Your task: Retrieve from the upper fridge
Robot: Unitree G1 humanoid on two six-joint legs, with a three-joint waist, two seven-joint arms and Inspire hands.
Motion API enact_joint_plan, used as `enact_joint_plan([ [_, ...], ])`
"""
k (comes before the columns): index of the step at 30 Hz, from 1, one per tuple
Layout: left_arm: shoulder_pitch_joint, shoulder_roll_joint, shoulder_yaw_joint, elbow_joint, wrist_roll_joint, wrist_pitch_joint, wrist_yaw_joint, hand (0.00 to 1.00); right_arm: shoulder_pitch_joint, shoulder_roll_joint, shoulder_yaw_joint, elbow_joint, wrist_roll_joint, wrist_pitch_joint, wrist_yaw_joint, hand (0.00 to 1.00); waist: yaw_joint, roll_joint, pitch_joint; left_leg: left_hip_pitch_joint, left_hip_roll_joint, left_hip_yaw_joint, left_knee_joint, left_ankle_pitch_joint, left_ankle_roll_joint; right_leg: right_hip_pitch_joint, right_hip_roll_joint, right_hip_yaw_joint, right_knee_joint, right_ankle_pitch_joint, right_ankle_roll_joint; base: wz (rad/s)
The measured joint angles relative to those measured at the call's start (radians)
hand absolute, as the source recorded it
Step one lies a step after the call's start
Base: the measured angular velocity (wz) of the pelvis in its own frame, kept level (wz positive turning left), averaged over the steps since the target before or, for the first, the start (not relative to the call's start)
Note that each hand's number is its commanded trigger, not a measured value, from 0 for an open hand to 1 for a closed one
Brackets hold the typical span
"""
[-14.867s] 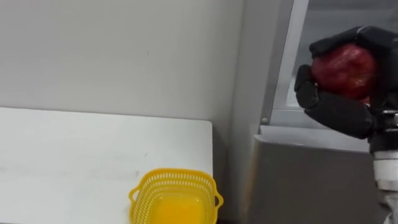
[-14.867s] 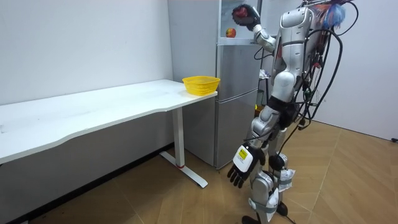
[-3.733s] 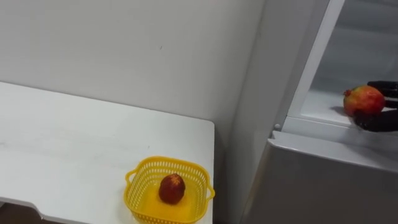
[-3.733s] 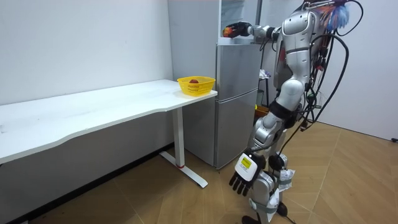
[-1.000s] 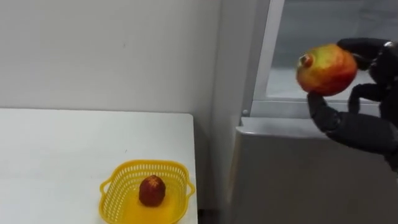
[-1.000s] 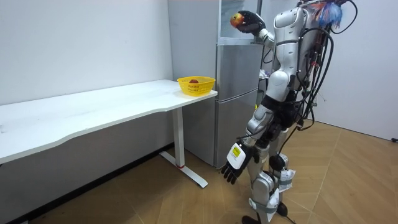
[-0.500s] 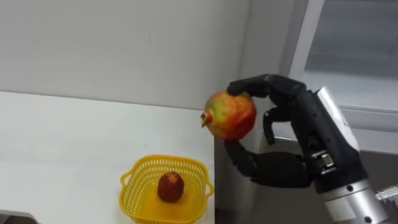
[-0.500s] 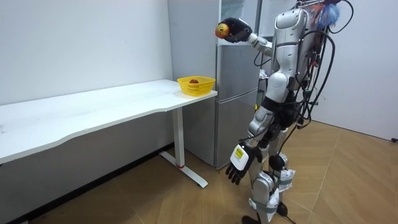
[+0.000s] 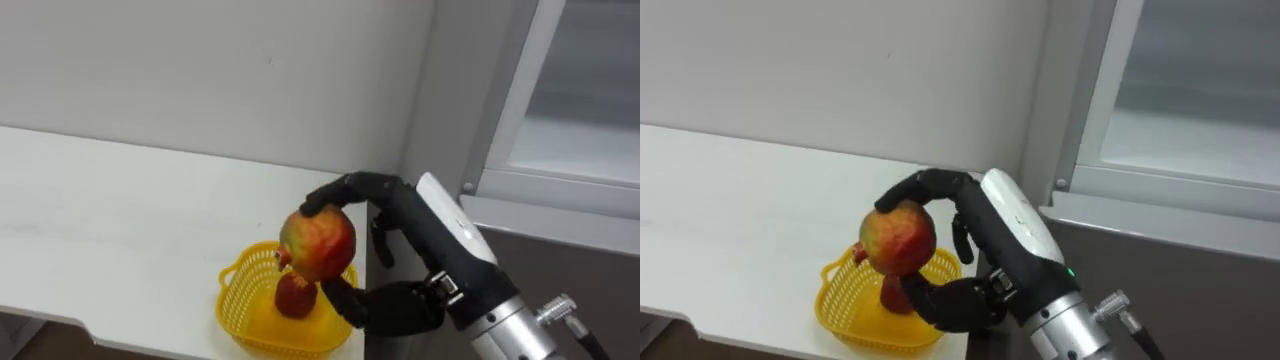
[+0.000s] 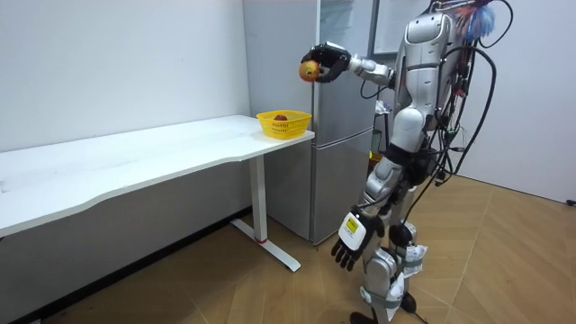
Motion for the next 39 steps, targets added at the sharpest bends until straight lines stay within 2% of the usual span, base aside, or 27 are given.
enact_joint_plan([
  [5, -0.001, -0.003, 0.000, 0.010, 0.000, 0.002, -0.016, 0.00, -0.031, 0.000, 0.038, 0.133, -0.091, 0.003, -0.003, 1.00, 0.030, -0.002, 0.0018, 0.006, 0.000, -0.001, 0.001, 0.000, 0.000, 0.005, 0.000, -0.006, -0.001, 0.000, 0.000, 0.00],
  [7, -0.001, -0.004, 0.001, 0.009, 0.000, 0.002, -0.030, 0.00, -0.037, 0.000, 0.043, 0.184, -0.110, 0.003, -0.008, 1.00, 0.046, -0.004, 0.0062, 0.004, 0.000, -0.004, 0.001, 0.000, 0.000, 0.003, 0.000, -0.009, -0.001, 0.000, 0.000, 0.00],
  [13, 0.000, 0.002, 0.002, 0.002, 0.001, 0.002, -0.063, 0.00, -0.052, 0.011, 0.043, 0.293, -0.113, 0.002, -0.041, 1.00, 0.058, -0.016, 0.0136, -0.013, 0.000, -0.011, 0.002, 0.000, 0.000, -0.004, -0.002, -0.021, -0.002, 0.000, 0.000, 0.06],
  [19, -0.003, 0.006, 0.002, -0.040, -0.001, 0.016, -0.074, 0.00, -0.099, 0.013, 0.057, 0.502, -0.172, 0.001, -0.120, 1.00, 0.068, -0.018, 0.0134, -0.016, -0.002, -0.024, 0.012, 0.000, 0.000, 0.000, -0.003, -0.035, -0.003, 0.000, 0.000, 0.06],
  [22, -0.003, 0.004, 0.001, -0.040, 0.000, 0.019, -0.057, 0.00, -0.107, 0.044, 0.063, 0.571, -0.207, 0.001, -0.150, 1.00, 0.070, -0.017, 0.0139, -0.017, -0.003, -0.030, 0.016, 0.000, 0.000, 0.003, -0.004, -0.036, -0.003, 0.000, 0.000, 0.03],
  [24, -0.006, 0.004, 0.001, -0.040, 0.001, 0.019, -0.052, 0.00, -0.107, 0.051, 0.063, 0.591, -0.216, 0.001, -0.164, 1.00, 0.071, -0.013, 0.0167, -0.020, -0.005, -0.035, 0.017, 0.000, 0.000, 0.002, -0.005, -0.036, -0.003, 0.000, 0.001, 0.06],
  [29, 0.000, 0.004, 0.001, -0.040, 0.009, 0.024, -0.052, 0.00, -0.107, 0.061, 0.064, 0.596, -0.219, 0.002, -0.190, 1.00, 0.073, -0.005, 0.0137, -0.023, -0.005, -0.041, 0.016, 0.000, 0.000, 0.003, -0.005, -0.036, -0.003, 0.000, 0.001, 0.01],
  [33, 0.002, 0.004, 0.002, -0.040, 0.009, 0.042, -0.053, 0.00, -0.107, 0.066, 0.064, 0.601, -0.219, 0.004, -0.194, 1.00, 0.074, 0.002, 0.0079, -0.024, -0.005, -0.041, 0.018, 0.001, 0.000, 0.003, -0.005, -0.036, -0.002, 0.000, 0.001, 0.00],
  [37, 0.002, 0.004, 0.002, -0.040, 0.009, 0.043, -0.055, 0.00, -0.107, 0.067, 0.065, 0.601, -0.219, 0.020, -0.194, 1.00, 0.075, -0.002, 0.0035, -0.024, -0.005, -0.046, 0.019, 0.001, -0.001, 0.004, -0.005, -0.037, -0.002, 0.000, 0.001, 0.01],
  [38, 0.002, 0.004, 0.002, -0.040, 0.009, 0.043, -0.055, 0.00, -0.107, 0.067, 0.065, 0.601, -0.219, 0.024, -0.194, 0.51, 0.074, -0.002, 0.0030, -0.024, -0.006, -0.047, 0.019, 0.001, -0.001, 0.005, -0.005, -0.037, -0.002, 0.000, 0.001, 0.06],
  [39, 0.002, 0.004, 0.002, -0.040, 0.009, 0.043, -0.055, 0.00, -0.107, 0.067, 0.065, 0.601, -0.219, 0.025, -0.194, 0.09, 0.074, -0.004, 0.0021, -0.023, -0.006, -0.050, 0.019, 0.001, -0.001, 0.007, -0.005, -0.037, -0.002, 0.000, 0.001, 0.07],
])
